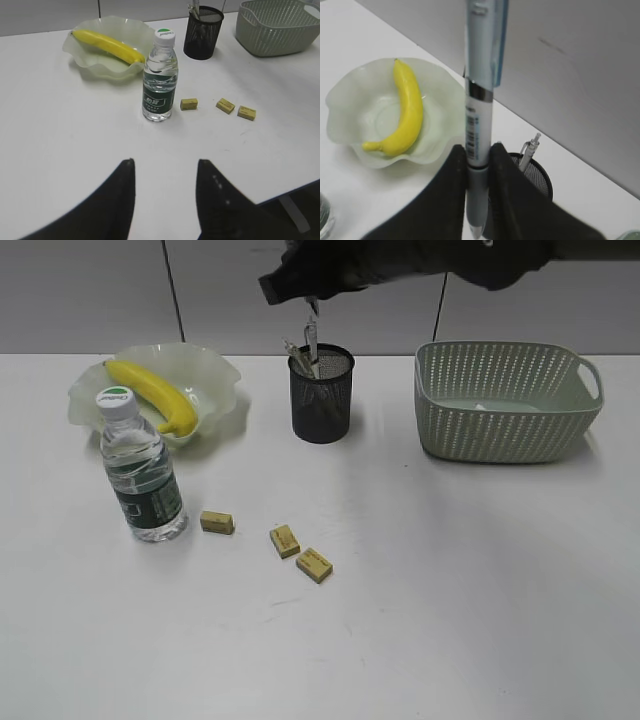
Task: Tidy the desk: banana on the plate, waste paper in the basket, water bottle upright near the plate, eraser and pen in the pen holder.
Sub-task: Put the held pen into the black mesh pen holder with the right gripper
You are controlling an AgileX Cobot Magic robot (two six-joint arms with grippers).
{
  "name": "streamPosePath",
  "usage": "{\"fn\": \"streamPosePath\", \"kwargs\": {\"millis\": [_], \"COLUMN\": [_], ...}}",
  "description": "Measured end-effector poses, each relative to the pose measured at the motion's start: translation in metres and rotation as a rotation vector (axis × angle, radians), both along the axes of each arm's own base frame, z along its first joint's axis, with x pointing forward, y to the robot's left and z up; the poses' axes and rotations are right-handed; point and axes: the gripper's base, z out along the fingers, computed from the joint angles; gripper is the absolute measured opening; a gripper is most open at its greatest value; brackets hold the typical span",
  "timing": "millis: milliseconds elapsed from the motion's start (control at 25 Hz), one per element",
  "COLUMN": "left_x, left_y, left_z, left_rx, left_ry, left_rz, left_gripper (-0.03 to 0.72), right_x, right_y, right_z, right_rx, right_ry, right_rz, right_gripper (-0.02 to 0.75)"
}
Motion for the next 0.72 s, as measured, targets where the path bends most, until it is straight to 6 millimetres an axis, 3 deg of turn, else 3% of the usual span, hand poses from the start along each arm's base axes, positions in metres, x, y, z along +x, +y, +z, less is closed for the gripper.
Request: {"fn": "streamPosePath", "kwargs": {"millis": [360, 720], "left_x": [0.0, 0.0], "left_y": [0.0, 0.0], "left_z": [0.0, 0.0], "left_rx": [0.0, 0.0], "left_ry": [0.0, 0.0], "left_rz": [0.0, 0.0], "left_gripper": [0.304, 0.304], "right_x": [0.062, 0.085], "right_y": [-0.016, -0.025], "right_z": [-0.061, -0.114], "right_rx": [0.23, 0.332], "right_ry": [-0.045, 0.012], "right_rz": [-0.061, -0.155], "right_gripper": [0.113, 0.113]}}
